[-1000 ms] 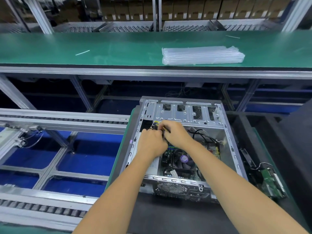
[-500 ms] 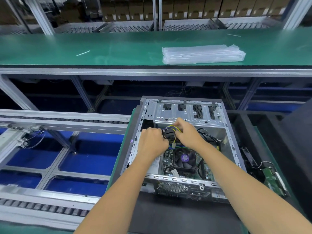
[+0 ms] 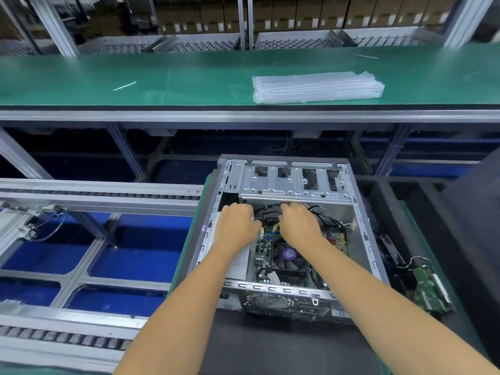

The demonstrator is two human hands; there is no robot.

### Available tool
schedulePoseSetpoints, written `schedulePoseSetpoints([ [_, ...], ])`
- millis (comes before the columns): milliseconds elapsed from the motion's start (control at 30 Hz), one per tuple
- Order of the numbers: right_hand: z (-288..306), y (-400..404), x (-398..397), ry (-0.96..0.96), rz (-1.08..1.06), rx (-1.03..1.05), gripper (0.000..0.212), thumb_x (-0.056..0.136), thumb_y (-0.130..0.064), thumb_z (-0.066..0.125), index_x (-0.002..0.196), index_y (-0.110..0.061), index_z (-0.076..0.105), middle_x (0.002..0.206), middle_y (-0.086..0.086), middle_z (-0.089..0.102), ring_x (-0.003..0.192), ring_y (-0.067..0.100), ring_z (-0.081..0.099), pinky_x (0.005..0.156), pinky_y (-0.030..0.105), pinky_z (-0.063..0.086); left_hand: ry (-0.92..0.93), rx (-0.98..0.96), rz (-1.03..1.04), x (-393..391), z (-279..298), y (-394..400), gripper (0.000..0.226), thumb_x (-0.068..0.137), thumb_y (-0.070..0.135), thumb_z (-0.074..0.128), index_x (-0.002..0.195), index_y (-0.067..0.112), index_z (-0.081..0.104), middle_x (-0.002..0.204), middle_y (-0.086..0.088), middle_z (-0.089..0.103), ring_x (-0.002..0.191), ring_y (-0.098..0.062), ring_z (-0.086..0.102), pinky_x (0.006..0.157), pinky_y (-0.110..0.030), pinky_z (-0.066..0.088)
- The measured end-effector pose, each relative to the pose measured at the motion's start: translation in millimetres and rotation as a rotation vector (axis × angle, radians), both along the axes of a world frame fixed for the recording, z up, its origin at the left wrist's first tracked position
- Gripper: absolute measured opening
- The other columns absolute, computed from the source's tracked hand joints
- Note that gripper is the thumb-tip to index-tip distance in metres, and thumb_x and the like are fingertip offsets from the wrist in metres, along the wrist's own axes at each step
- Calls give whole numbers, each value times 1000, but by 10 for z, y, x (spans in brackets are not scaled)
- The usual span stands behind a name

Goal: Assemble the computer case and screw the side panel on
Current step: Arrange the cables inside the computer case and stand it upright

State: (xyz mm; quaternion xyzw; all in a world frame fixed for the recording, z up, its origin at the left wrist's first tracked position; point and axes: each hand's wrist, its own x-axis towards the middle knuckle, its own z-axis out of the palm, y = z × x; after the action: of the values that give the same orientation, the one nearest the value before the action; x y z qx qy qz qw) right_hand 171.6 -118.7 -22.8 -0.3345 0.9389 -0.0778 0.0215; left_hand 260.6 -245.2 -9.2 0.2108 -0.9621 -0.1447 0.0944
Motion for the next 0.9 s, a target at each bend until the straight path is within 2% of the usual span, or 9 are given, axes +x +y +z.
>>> schedulePoseSetpoints([
  [167,7,-1,33,160,44,30,25,98,-13,45,119,-6,57,109,13,67,101,30,60,73,32,38,-2,12,-2,-18,36,13,36,79,22,57,52,15,33,54,-1,44,64,-24,46,65,-32,27],
  [300,67,-6,81,197,31,152,20,95,-9,49,112,-7,58,105,12,68,97,30,63,71,32,38,21,-3,-10,-11,-5,36,27,78,24,60,58,11,48,61,-6,58,66,-25,51,68,-31,29],
  [367,78,-47,141,202,20,208,14,91,-7,54,104,-7,57,100,12,68,93,30,64,72,33,43,26,16,-4,-27,-12,30,26,77,23,60,57,11,48,62,-9,59,66,-27,54,67,-31,32],
  [467,69,-114,211,247,19,271,8,89,-10,57,83,-13,53,90,10,65,82,25,58,65,32,38,5,87,6,-71,32,17,24,74,19,59,55,11,46,63,-12,62,65,-29,58,61,-34,43],
  [533,58,-144,251,250,37,274,7,90,-15,57,83,-13,56,94,12,62,89,27,56,69,34,36,0,113,21,-80,55,15,25,73,17,60,53,11,45,57,-11,59,59,-27,54,58,-34,46],
  [633,83,-131,259,227,34,193,15,91,-20,56,94,-8,63,99,15,62,97,31,56,78,36,41,18,136,49,-75,78,14,36,71,16,61,48,13,35,45,-2,39,50,-22,39,51,-31,35],
  [800,168,-47,323,303,287,-311,10,71,2,69,72,0,59,68,16,59,66,34,58,56,39,49,13,161,94,-98,157,16,29,69,13,58,47,13,38,45,-2,38,53,-23,39,51,-33,37],
  [833,164,-55,347,193,325,-397,7,75,2,64,80,1,59,76,16,60,73,34,57,60,41,50,13,160,100,-101,165,25,26,69,12,56,48,12,40,46,-2,40,53,-23,41,52,-33,38],
  [900,135,-92,354,-170,287,-479,25,84,-4,55,108,-4,58,96,10,60,85,26,57,71,38,50,25,170,112,-94,155,34,27,70,14,56,47,12,43,46,-1,43,53,-24,45,51,-31,36],
])
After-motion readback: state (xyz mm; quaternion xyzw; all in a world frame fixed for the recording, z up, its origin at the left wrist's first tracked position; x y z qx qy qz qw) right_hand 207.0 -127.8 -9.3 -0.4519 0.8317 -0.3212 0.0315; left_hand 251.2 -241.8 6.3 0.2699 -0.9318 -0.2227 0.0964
